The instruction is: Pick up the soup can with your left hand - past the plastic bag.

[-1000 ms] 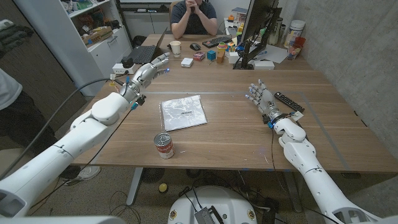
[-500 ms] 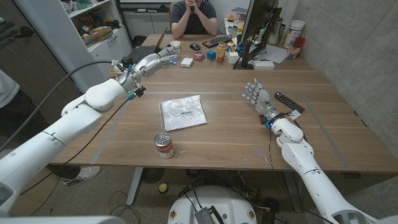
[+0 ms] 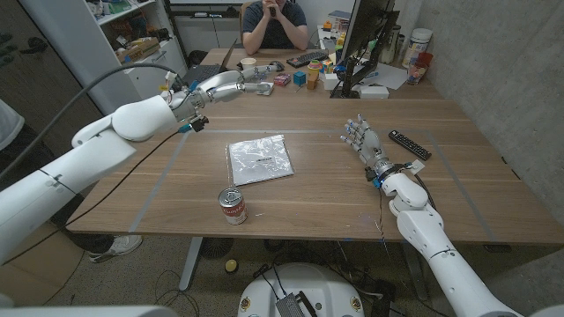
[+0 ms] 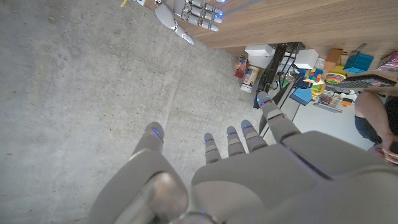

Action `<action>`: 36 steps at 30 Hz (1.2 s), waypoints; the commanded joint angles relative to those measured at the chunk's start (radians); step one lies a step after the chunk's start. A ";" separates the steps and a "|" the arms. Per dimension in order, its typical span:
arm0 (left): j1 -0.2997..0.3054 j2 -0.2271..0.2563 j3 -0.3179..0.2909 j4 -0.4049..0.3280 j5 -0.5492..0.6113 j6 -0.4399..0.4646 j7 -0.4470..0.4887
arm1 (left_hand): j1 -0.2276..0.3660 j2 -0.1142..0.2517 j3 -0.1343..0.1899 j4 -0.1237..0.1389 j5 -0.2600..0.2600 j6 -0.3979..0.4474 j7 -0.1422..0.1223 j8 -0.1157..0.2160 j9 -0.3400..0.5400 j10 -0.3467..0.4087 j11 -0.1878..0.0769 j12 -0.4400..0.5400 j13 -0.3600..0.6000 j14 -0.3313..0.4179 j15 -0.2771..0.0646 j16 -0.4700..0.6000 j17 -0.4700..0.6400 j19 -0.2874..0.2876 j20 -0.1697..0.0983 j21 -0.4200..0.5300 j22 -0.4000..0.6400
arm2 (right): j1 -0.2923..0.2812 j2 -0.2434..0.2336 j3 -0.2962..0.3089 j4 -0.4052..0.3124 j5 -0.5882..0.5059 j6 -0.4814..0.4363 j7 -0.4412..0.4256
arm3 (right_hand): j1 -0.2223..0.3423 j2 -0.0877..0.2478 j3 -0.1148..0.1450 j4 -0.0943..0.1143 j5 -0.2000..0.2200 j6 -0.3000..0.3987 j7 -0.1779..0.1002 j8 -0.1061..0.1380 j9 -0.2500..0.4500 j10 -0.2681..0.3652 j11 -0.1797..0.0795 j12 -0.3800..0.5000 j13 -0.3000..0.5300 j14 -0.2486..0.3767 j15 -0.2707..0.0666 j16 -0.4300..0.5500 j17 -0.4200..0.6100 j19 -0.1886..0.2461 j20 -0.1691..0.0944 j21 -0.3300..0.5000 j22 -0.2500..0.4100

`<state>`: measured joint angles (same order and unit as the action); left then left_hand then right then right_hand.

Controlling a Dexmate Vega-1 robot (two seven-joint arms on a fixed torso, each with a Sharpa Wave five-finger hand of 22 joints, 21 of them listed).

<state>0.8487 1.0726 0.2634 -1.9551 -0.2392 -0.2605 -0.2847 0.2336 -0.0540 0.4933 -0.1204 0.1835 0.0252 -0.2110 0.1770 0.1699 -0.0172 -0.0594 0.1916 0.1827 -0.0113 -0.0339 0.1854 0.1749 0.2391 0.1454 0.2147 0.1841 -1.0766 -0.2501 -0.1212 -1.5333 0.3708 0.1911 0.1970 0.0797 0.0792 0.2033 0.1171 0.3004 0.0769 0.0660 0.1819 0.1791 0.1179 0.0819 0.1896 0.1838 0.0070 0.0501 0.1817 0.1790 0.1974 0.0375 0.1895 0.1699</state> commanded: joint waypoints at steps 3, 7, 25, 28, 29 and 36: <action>0.028 0.108 -0.059 -0.104 -0.005 -0.036 -0.116 | 0.001 -0.031 -0.018 -0.005 0.012 0.036 -0.001 0.014 0.005 0.012 0.002 0.011 0.003 0.014 0.001 0.006 0.006 0.021 0.023 0.008 0.002 | -0.046 -0.003 -0.018 -0.034 -0.012 0.020 -0.059 | -0.001 0.000 -0.001 0.002 0.005 0.010 -0.003 0.008 0.002 0.008 -0.002 0.005 0.004 0.002 0.004 0.008 0.006 0.008 0.002 0.007 0.004; 0.043 0.139 -0.083 -0.136 0.003 -0.041 -0.138 | 0.001 -0.047 -0.030 -0.008 0.017 0.072 -0.003 0.023 0.006 0.014 -0.001 0.012 0.003 0.013 0.003 0.005 0.007 0.009 0.045 0.001 0.002 | -0.062 -0.007 -0.016 -0.047 -0.013 0.015 -0.081 | -0.001 -0.001 -0.002 0.002 0.005 0.010 -0.003 0.008 0.002 0.008 -0.002 0.005 0.004 0.002 0.004 0.008 0.006 0.008 0.002 0.007 0.004; 0.283 0.206 -0.410 -0.246 0.017 -0.025 -0.259 | 0.022 -0.064 -0.045 -0.021 0.023 0.129 -0.008 0.026 0.008 0.047 0.000 0.022 0.004 0.028 0.036 0.008 0.007 0.003 0.069 -0.006 0.002 | -0.100 -0.041 -0.029 -0.111 -0.073 -0.052 -0.183 | -0.004 -0.005 -0.006 0.002 0.005 0.006 -0.005 0.006 0.002 0.003 -0.002 0.003 0.004 0.000 0.007 0.007 0.006 0.004 0.005 0.006 0.004; 0.283 0.189 -0.427 -0.250 0.013 -0.020 -0.302 | 0.030 -0.065 -0.045 -0.024 0.024 0.128 -0.008 0.024 0.008 0.048 0.002 0.022 0.004 0.028 0.039 0.007 0.007 0.007 0.069 -0.004 0.003 | -0.089 -0.044 -0.032 -0.104 -0.089 -0.054 -0.201 | -0.004 -0.006 -0.007 0.002 0.005 0.007 -0.007 0.007 0.002 0.003 -0.003 0.003 0.004 -0.001 0.008 0.007 0.006 0.004 0.005 0.006 0.004; 0.284 0.181 -0.433 -0.253 0.014 -0.018 -0.312 | 0.033 -0.066 -0.045 -0.026 0.024 0.127 -0.008 0.024 0.008 0.048 0.002 0.022 0.004 0.027 0.041 0.007 0.007 0.008 0.069 -0.004 0.003 | -0.084 -0.047 -0.035 -0.102 -0.102 -0.053 -0.212 | -0.004 -0.007 -0.008 0.002 0.005 0.007 -0.007 0.007 0.002 0.001 -0.002 0.002 0.004 -0.002 0.008 0.007 0.006 0.002 0.005 0.005 0.004; 0.277 0.146 -0.441 -0.273 0.037 0.005 -0.361 | 0.052 -0.067 -0.044 -0.032 0.027 0.136 -0.006 0.025 0.009 0.057 0.002 0.024 0.004 0.035 0.043 0.009 0.007 0.017 0.070 -0.002 0.003 | -0.018 -0.047 -0.051 -0.028 -0.149 0.006 -0.259 | -0.003 -0.014 -0.012 -0.001 0.005 0.008 -0.015 0.008 0.002 -0.014 0.000 -0.002 0.004 -0.012 0.009 0.003 0.005 -0.008 0.005 0.002 0.004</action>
<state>1.0983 1.2558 -0.1126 -2.1899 -0.2181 -0.2835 -0.5554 0.2681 -0.1196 0.4440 -0.1450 0.2002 0.1521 -0.2127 0.2003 0.1748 0.0286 -0.0568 0.2118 0.1839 0.0129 0.0026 0.1892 0.1794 0.2412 0.2145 0.2069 0.1839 -1.1556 -0.2902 -0.1545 -1.6252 0.2834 0.1500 0.0067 0.0755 0.0750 0.1946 0.1174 0.3004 0.0823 0.0606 0.1819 0.1790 0.1099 0.0824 0.1896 0.1838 -0.0002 0.0571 0.1817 0.1790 0.1935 0.0414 0.1895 0.1698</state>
